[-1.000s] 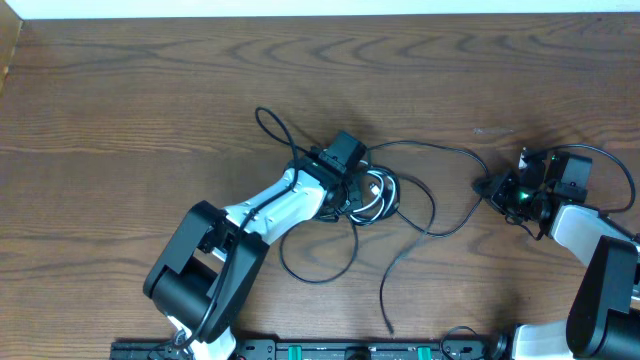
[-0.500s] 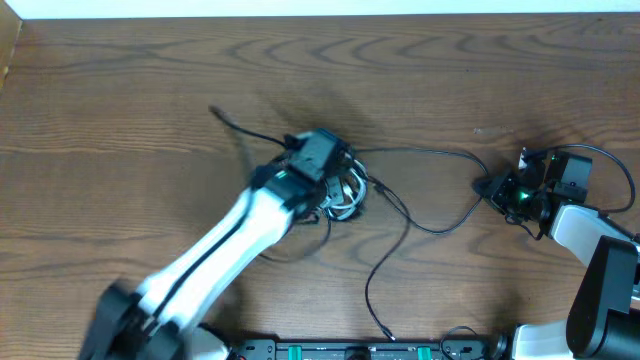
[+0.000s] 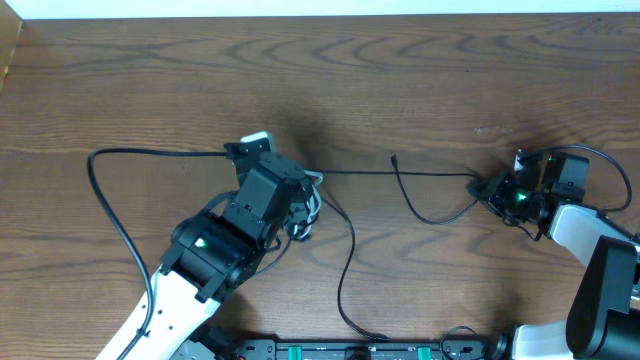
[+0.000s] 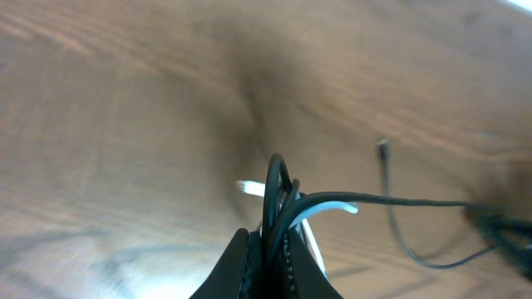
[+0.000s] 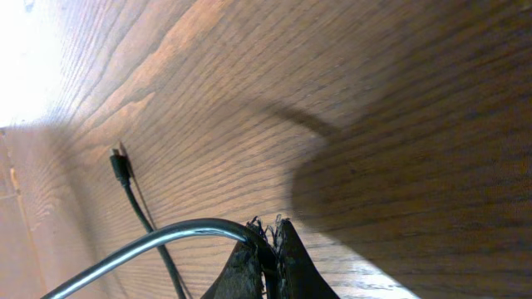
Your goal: Untangle cables
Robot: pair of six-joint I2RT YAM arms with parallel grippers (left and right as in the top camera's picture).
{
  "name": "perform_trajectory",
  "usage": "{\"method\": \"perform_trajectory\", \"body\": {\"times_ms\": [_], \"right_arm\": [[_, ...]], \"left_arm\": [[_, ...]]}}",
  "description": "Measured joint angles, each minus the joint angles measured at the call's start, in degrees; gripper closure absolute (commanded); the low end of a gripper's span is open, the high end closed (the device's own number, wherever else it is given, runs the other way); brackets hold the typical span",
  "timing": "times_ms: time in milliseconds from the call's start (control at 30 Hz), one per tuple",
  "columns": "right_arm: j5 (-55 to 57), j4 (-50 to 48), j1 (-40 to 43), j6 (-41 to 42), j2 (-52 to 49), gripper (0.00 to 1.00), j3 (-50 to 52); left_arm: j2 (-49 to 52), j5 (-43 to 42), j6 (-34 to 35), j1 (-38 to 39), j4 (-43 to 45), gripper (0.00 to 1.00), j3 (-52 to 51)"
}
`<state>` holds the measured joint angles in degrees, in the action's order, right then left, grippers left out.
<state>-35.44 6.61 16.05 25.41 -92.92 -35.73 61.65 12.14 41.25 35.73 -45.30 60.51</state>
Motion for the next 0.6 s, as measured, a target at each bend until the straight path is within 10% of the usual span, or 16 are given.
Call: {"method": "perform_trajectory", "body": {"times_ms": [500,600], "right_arm": [[10.03,2.01,2.27,1.03,0.39,0.98,-0.24],[11.19,2.19,3.19,2.05,0.57,0.64,-0.33]], "left_arm": [[17.79,-2.82,-7.15,-0.09,-2.91,0.93,-0.44],[21.03,-4.22,-8.68,-0.11,-2.27,0.92,-0.44]]}}
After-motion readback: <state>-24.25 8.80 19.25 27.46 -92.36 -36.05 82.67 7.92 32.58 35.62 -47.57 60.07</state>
